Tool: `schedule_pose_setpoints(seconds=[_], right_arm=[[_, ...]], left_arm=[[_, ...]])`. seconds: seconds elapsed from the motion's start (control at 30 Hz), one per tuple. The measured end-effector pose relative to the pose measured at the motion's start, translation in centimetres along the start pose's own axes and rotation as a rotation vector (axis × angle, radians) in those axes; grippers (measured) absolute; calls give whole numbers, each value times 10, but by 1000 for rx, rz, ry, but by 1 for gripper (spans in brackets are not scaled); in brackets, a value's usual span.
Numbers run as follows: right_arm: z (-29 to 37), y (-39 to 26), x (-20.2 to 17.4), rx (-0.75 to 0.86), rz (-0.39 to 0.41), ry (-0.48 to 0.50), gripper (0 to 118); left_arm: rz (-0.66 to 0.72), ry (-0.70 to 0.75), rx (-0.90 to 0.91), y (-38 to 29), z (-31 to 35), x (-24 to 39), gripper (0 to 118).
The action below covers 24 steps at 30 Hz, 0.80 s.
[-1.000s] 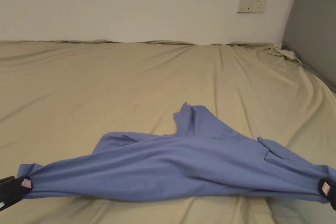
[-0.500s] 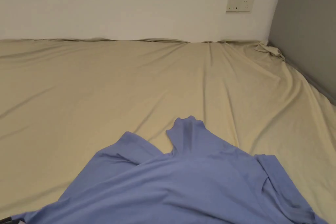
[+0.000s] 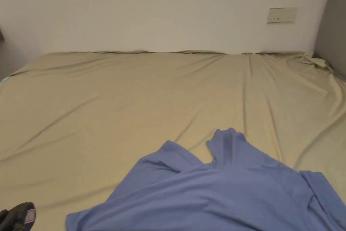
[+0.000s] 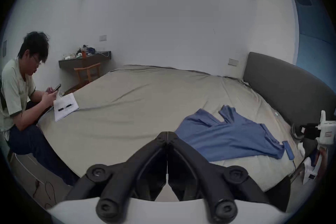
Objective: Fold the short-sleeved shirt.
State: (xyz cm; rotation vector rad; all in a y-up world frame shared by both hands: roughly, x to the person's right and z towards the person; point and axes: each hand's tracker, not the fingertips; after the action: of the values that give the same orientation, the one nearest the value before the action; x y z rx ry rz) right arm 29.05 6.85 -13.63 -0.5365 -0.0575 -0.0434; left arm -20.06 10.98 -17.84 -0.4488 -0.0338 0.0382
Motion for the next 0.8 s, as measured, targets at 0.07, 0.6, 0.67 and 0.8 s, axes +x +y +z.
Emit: schedule_pose_setpoints(seconds=[0.07,0.6,0.67,0.8], right_arm=[[-2,0,-3,0,-13,28,3],[-72,7,-19,-126,58,36,3],[-82,8,-21,-134,65,31,3],[-106,19,-23,-140,83,56,3]], left_arm=[[2,6,-48,-5,-19,-7,0],[7,38,-442,-108,-268,-22,44],[103,-113,-445,-109,-260,-21,6],[79,-15,-453,-104,-258,-12,6]])
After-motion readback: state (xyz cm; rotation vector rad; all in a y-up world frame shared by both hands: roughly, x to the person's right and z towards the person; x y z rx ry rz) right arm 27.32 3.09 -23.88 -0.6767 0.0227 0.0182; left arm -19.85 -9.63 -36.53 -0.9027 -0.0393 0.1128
